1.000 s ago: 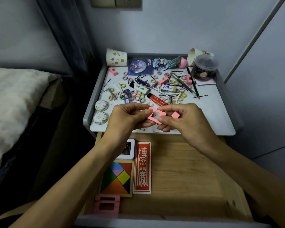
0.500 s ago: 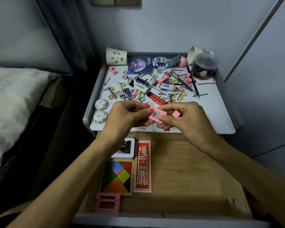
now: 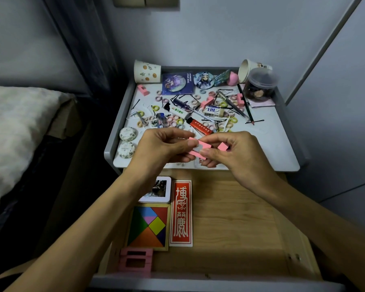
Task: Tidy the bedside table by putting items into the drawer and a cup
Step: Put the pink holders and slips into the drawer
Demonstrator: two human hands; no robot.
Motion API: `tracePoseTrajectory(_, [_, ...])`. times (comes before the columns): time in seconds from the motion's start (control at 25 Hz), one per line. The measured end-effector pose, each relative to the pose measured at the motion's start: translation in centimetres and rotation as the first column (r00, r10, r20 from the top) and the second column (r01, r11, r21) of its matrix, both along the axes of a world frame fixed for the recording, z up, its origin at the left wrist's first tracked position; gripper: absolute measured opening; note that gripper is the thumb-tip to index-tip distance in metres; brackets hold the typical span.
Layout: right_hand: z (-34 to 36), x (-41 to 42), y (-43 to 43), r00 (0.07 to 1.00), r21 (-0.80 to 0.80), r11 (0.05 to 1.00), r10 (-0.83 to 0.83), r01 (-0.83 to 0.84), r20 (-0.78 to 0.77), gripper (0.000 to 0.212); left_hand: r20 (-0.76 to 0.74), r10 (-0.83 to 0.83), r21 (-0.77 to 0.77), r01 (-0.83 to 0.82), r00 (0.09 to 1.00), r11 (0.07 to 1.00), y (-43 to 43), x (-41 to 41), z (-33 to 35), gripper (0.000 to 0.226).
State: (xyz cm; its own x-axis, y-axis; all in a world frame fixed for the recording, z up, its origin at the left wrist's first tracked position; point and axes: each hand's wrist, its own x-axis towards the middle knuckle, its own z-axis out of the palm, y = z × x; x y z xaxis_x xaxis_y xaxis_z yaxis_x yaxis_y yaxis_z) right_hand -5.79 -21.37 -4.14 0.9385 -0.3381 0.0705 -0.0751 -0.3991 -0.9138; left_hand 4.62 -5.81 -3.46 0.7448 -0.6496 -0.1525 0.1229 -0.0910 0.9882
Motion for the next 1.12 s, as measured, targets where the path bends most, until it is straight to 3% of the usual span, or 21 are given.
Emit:
tracePoseTrajectory(0.36, [0.1,-0.4,0.3,1.0,0.04,0.999,0.002,-0.003,0.012,0.028,0.016,-0.007,0.004,0.007,1.0,1.0,0.1,-0.2,0.1,0.023])
tracePoseTrajectory(0.52, [0.7,-0.3,0.0,0.98,-0.071,0.979,-0.194,0.192,-0.032,0.021,-0.03,0.032,0.006,-0.032,0.999,0.999,-0.2,-0.1,0.3,0.022])
tracePoseTrajectory(0.64, [1.1,0.0,-0.7,0.948,0.217,0.93,-0.258,0.296,-0.188,0.035,-0.054,0.045,0.025,-0.043,0.998,0.999,-0.1,-0.1,0.2,0.018])
tracePoseTrajectory(0.72, [1.4,0.0,-1.0,0.939,0.393,0.865,-0.219,0.313,-0.266,0.032,-0.059,0.047,0.031,-0.045,0.997,0.998,-0.1,0.0,0.1,0.017])
tracePoseTrajectory(0.96, [1.6,-0.1,-2.5,0.985,0.604,0.788,-0.024,0.123,-0.17,0.026,-0.053,0.025,0.067,-0.021,0.998,0.998,0.1,0.0,0.0,0.017])
tracePoseTrajectory(1.12, [1.4,-0.1,-2.5,0.989,0.596,0.798,0.0,0.09,-0.149,0.034,-0.041,0.006,0.083,-0.003,0.999,0.997,0.0,-0.2,0.2,0.014])
